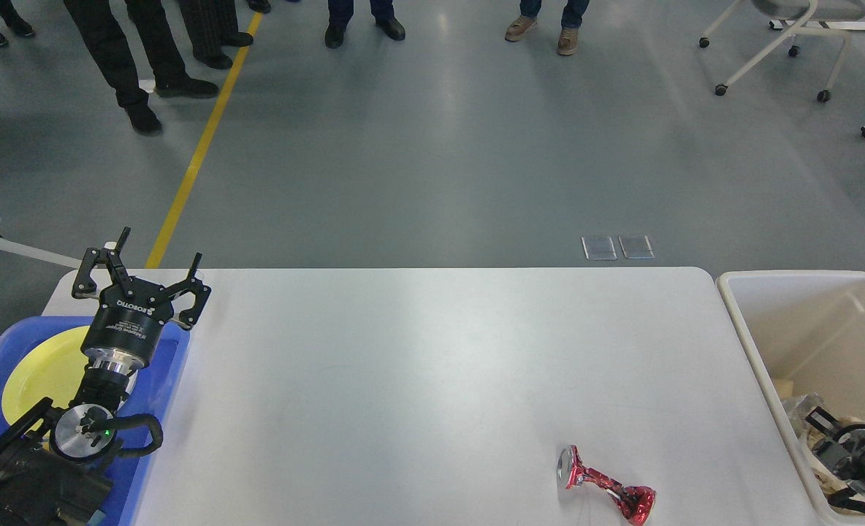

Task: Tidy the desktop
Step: 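Lower the paper bag into the bin and release it, then raise the right gripper out of the bin toward the red can, then lower the right gripper onto the crushed red can and grasp it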

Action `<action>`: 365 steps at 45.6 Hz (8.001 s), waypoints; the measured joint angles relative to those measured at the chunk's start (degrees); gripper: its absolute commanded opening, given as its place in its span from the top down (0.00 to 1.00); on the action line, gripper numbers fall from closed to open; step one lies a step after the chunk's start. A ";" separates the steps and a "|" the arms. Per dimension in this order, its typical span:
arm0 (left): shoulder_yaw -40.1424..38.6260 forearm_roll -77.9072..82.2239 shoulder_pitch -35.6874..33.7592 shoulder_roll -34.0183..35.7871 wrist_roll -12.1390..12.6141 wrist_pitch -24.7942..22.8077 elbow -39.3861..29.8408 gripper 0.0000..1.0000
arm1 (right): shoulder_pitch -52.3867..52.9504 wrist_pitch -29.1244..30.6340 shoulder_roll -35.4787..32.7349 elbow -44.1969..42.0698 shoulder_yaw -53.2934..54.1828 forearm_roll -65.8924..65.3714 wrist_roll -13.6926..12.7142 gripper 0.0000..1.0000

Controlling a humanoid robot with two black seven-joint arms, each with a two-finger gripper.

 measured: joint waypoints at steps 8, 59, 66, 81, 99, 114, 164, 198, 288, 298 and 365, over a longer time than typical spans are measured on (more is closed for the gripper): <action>0.00 0.02 0.00 0.00 0.00 -0.03 -0.01 0.04 | -0.21 -0.31 0.02 -0.03 0.12 0.11 -0.05 1.00; -0.01 -0.01 0.00 0.00 0.00 -0.01 -0.02 0.04 | -0.46 -8.31 -0.98 1.12 -0.52 -1.03 0.24 0.00; -0.01 -0.01 0.00 0.00 0.00 -0.01 -0.02 0.04 | 3.93 -6.46 -4.28 5.04 -0.79 -3.44 0.22 0.00; 0.00 -0.01 0.00 0.00 0.00 -0.05 -0.02 0.04 | 27.43 -1.46 -17.16 33.38 -2.44 -18.22 -0.20 0.00; 0.02 0.03 -0.06 -0.01 0.00 -0.06 -0.02 0.04 | 63.25 27.16 -13.61 51.30 -24.56 -18.46 -0.22 0.00; 0.02 0.03 0.00 -0.01 0.00 -0.06 -0.02 0.04 | 86.73 43.33 -7.28 67.75 -25.10 -15.12 -0.30 0.00; -0.02 -0.01 0.00 0.00 0.00 0.05 0.00 0.04 | 109.09 42.40 0.56 88.58 -25.01 -4.89 -0.29 0.01; -0.02 0.02 0.00 0.00 0.00 0.05 -0.02 0.04 | 106.53 34.24 0.59 88.86 -27.20 42.45 -20.37 0.00; -0.02 -0.01 0.00 0.00 0.00 0.04 -0.01 0.04 | 48.99 -3.71 0.47 78.22 -4.80 72.06 2.92 0.06; -0.03 -0.01 0.00 0.00 0.00 0.04 -0.01 0.04 | 45.44 -6.44 0.92 75.14 -4.83 72.36 2.87 0.08; -0.01 -0.02 0.00 0.00 0.00 0.04 -0.01 0.04 | 39.47 -6.58 4.54 66.77 -4.72 72.47 2.33 1.00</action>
